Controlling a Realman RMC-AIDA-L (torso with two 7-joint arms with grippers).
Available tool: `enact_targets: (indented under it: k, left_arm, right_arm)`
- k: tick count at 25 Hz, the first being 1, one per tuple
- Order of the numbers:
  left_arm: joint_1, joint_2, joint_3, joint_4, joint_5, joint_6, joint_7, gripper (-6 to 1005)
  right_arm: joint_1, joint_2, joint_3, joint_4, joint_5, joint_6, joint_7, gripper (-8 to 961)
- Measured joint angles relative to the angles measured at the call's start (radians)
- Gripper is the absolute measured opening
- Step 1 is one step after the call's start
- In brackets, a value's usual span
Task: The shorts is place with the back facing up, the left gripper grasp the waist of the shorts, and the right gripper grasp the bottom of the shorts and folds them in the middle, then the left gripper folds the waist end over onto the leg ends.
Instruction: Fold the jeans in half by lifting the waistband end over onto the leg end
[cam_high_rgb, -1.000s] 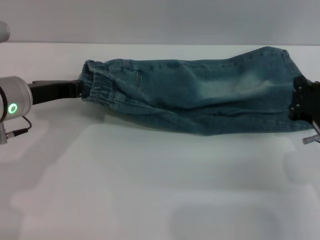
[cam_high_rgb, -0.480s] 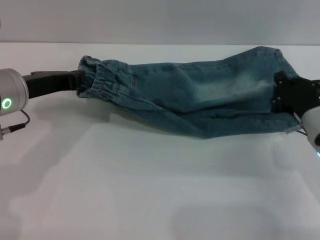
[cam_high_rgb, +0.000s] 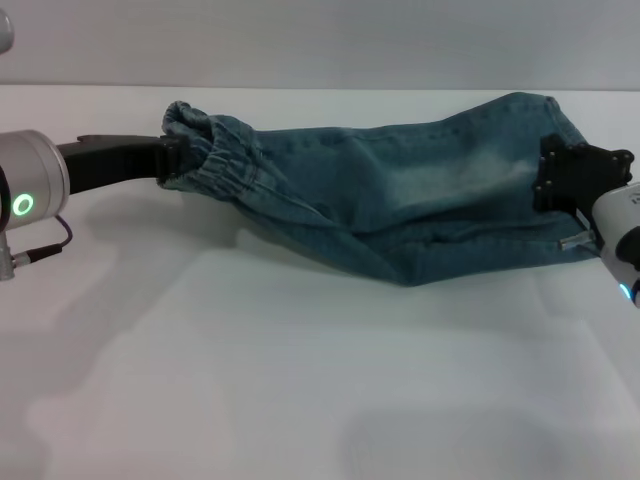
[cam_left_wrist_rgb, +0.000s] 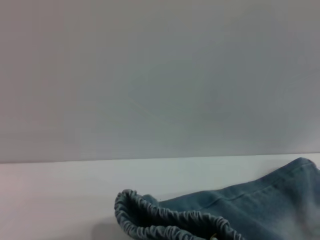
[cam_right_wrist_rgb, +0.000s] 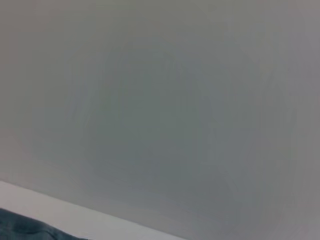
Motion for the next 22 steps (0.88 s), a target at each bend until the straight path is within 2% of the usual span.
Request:
enact_targets:
  k: [5,11,15,22]
  left_arm:
    - [0.009,0.0,0.007,-0.051,0.0,-0.014,-0.002,18]
    - [0.012,-0.001,0.012,-0.105,-0.001,-0.037,-0.005,18]
    - [0.01,-0.001,0.019,-0.117,-0.01,-0.041,-0.006,18]
    - [0.004,0.0,0.027,-0.15,-0.017,-0.043,-0.007,18]
  right_arm:
    - [0.061,0.002,-0.014,-0.054,0.038,0.004,0.003,10]
    - [0.172,0.003,-0.073,-0.144,0.127,0.005,0.003,13]
    - [0.207,0.005,-0.116,-0.156,0.16,0.007,0.003,15]
    - [0.249,0.006,-0.249,-0.151,0.282,0.01,0.003,19]
